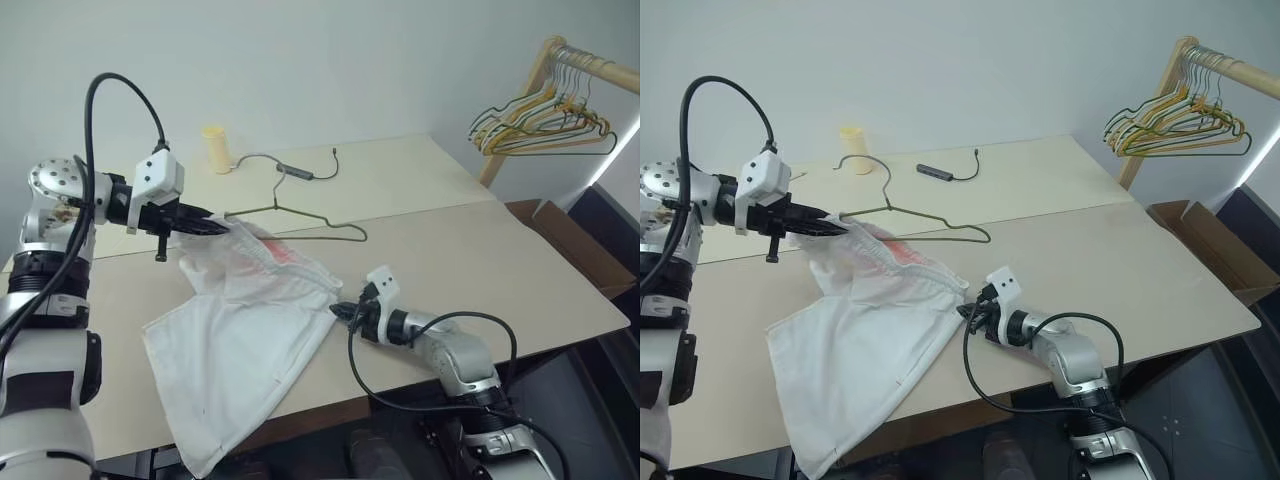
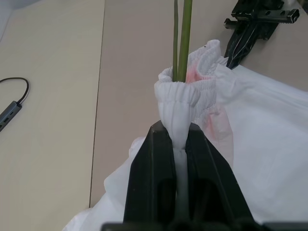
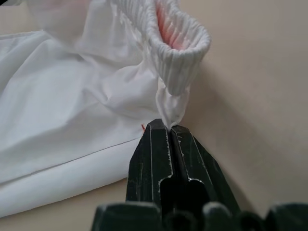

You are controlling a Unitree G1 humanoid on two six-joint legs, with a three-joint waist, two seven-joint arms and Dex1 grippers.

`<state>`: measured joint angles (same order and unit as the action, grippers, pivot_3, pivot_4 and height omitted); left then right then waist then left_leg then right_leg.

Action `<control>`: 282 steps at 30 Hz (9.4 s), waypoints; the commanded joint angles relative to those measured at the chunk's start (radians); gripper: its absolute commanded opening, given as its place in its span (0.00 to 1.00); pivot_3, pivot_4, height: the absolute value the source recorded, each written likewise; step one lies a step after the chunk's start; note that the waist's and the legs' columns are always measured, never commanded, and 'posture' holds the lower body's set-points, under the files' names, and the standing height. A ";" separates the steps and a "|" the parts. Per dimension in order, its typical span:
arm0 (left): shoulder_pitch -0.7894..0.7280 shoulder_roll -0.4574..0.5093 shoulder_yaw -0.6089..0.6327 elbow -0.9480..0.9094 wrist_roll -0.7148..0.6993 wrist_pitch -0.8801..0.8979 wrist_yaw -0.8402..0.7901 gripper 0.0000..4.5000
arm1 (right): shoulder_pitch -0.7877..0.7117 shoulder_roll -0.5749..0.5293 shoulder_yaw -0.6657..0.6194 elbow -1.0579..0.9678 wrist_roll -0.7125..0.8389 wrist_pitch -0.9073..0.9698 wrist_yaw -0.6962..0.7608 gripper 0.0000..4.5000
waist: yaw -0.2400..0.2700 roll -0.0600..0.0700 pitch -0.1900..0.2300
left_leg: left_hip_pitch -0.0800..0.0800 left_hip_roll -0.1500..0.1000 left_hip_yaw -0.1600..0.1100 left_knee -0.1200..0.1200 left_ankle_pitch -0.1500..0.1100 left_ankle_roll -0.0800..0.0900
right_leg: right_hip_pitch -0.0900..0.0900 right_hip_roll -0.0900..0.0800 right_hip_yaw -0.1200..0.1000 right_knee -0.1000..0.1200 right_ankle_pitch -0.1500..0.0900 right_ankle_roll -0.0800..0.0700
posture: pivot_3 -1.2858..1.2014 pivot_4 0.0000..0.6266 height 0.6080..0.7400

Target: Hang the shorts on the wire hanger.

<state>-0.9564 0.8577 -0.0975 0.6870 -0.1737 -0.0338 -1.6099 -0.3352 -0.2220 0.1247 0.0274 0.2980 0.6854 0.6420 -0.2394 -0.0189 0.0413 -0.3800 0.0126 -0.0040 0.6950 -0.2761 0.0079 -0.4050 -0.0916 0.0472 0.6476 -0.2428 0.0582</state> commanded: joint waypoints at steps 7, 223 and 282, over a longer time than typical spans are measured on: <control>0.075 0.213 -0.108 -0.140 -0.238 0.053 -0.005 0.00 | -0.119 -0.184 -0.132 0.075 0.039 -0.049 0.105 0.01 | 0.005 0.000 0.000 | 0.000 0.000 -0.001 0.000 0.000 0.000 | 0.000 0.000 0.000 0.000 0.000 0.000 | 0.44 0.00 1.00; 0.312 -0.286 0.400 -0.636 -0.639 0.440 0.463 0.99 | -0.631 -0.151 -0.606 -0.199 -0.506 0.737 -0.836 0.00 | -0.140 0.002 0.000 | 0.001 -0.004 0.000 0.001 0.000 0.000 | 0.001 -0.004 0.004 0.001 0.001 0.002 | 0.38 0.00 1.00; 0.401 -0.345 0.408 -0.807 -0.746 0.486 0.587 1.00 | -1.000 -0.466 -0.538 0.875 -0.302 0.056 -1.322 1.00 | -0.158 0.002 0.001 | 0.013 -0.006 0.013 -0.009 -0.001 0.003 | 0.018 -0.002 0.019 -0.023 0.007 0.011 | 0.40 0.00 1.00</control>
<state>-0.5472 0.5036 0.2974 -0.0973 -0.9070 0.4604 -1.0188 -1.3173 -0.6870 -0.4396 0.9773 0.0194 0.7686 -0.6601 -0.3974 -0.0167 0.0422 -0.3669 0.0068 0.0087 0.6859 -0.2772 0.0108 -0.3870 -0.0938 0.0658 0.6251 -0.2361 0.0695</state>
